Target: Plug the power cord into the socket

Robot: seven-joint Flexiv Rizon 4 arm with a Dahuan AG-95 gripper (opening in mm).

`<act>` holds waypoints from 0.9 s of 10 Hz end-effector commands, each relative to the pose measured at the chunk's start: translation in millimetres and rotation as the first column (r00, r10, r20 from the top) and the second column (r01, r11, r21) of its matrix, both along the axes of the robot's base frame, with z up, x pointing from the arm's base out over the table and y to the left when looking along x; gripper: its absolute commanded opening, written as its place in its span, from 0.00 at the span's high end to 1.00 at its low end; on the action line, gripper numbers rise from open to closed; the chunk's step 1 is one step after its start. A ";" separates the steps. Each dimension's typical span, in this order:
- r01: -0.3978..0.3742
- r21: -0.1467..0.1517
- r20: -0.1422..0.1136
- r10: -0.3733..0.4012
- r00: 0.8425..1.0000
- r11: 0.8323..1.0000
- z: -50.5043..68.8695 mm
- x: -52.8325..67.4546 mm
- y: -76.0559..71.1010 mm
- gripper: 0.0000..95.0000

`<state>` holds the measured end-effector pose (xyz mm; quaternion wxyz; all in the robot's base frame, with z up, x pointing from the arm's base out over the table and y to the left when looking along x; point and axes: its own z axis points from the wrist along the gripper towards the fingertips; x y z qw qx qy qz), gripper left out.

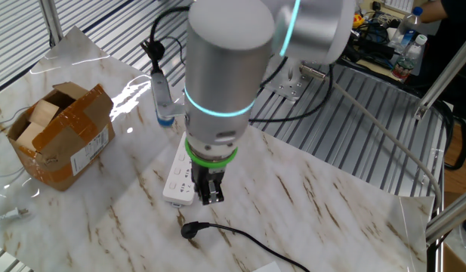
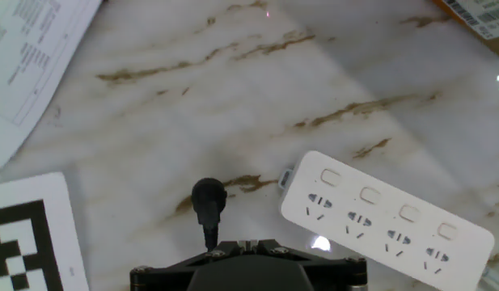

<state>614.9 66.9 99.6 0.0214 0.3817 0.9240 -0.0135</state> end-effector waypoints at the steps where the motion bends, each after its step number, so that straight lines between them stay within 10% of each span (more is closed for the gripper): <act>1: 0.039 -0.016 0.011 -0.038 0.999 0.999 -4.0 -0.2 -0.5 0.80; 3: 0.077 -0.013 0.013 -0.076 0.997 0.997 -9.6 -0.5 2.4 0.80; 4: 0.090 -0.018 0.015 -0.090 0.996 0.996 -11.6 -0.4 3.9 0.60; 9: 0.133 -0.029 0.022 -0.133 0.991 0.991 -19.2 10.1 6.6 0.60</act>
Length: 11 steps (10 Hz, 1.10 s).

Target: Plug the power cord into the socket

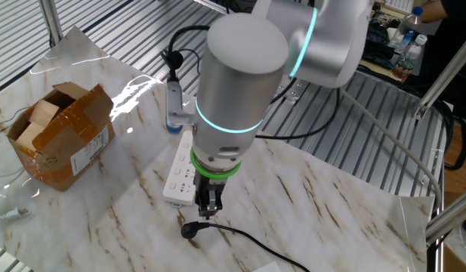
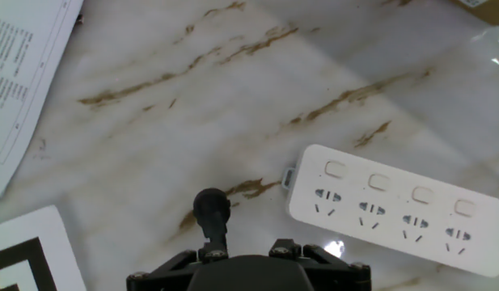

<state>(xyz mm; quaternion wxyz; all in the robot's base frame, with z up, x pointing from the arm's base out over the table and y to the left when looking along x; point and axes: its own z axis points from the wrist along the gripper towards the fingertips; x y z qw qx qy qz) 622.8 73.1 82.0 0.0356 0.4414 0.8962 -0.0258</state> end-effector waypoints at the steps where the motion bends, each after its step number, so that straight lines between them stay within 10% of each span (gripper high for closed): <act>1: 0.005 -0.001 0.008 -0.005 1.000 1.000 -4.2 3.9 0.3 0.60; 11: 0.031 -0.050 0.055 -0.028 0.998 0.998 -10.3 18.2 0.4 0.60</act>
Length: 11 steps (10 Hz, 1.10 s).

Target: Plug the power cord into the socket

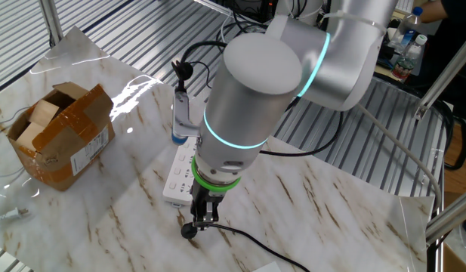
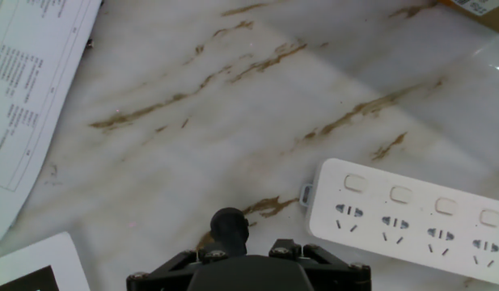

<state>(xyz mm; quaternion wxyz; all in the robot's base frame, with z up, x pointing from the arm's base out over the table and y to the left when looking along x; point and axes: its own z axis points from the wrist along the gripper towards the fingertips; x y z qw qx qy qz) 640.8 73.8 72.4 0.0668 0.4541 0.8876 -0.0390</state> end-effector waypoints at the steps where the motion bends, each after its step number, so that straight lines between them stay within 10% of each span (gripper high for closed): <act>1: 0.001 0.000 0.009 -0.001 1.000 1.000 -0.6 0.5 -0.3 0.60; 2: -0.003 0.004 0.007 0.003 1.000 1.000 -0.6 1.0 -0.4 0.60; 3: -0.006 0.006 0.006 0.006 1.000 1.000 -0.6 0.9 -0.4 0.80; 4: -0.011 0.012 0.004 0.011 1.000 1.000 -0.6 0.9 -0.4 0.80; 5: -0.019 0.006 0.003 0.019 1.000 1.000 -0.6 0.9 -0.4 0.60; 11: -0.004 0.024 -0.029 0.004 1.000 1.000 -0.6 0.9 -0.4 0.60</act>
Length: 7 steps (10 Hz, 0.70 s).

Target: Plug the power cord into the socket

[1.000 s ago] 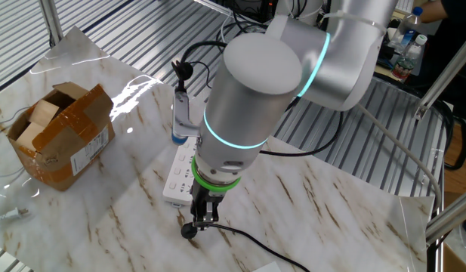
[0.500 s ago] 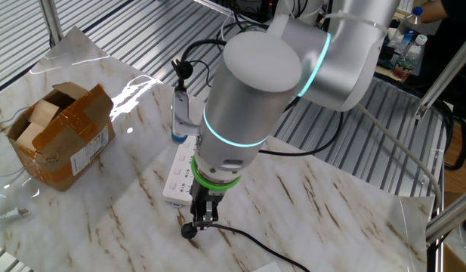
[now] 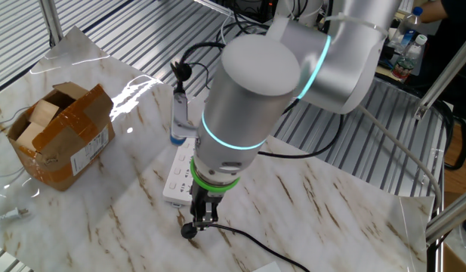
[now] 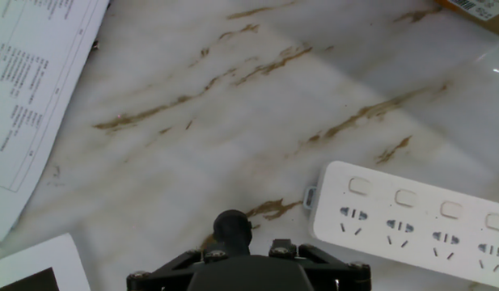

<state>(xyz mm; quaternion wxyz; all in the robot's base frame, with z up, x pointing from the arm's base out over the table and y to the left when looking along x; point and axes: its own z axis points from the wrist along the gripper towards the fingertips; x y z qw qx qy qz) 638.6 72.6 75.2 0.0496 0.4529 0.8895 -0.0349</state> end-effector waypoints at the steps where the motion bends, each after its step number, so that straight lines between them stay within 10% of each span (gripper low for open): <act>1: -0.004 -0.011 0.006 0.004 1.000 1.000 -3.3 3.1 0.8 0.60; 7: 0.024 -0.044 0.032 -0.023 0.999 0.999 -8.8 5.3 3.5 0.60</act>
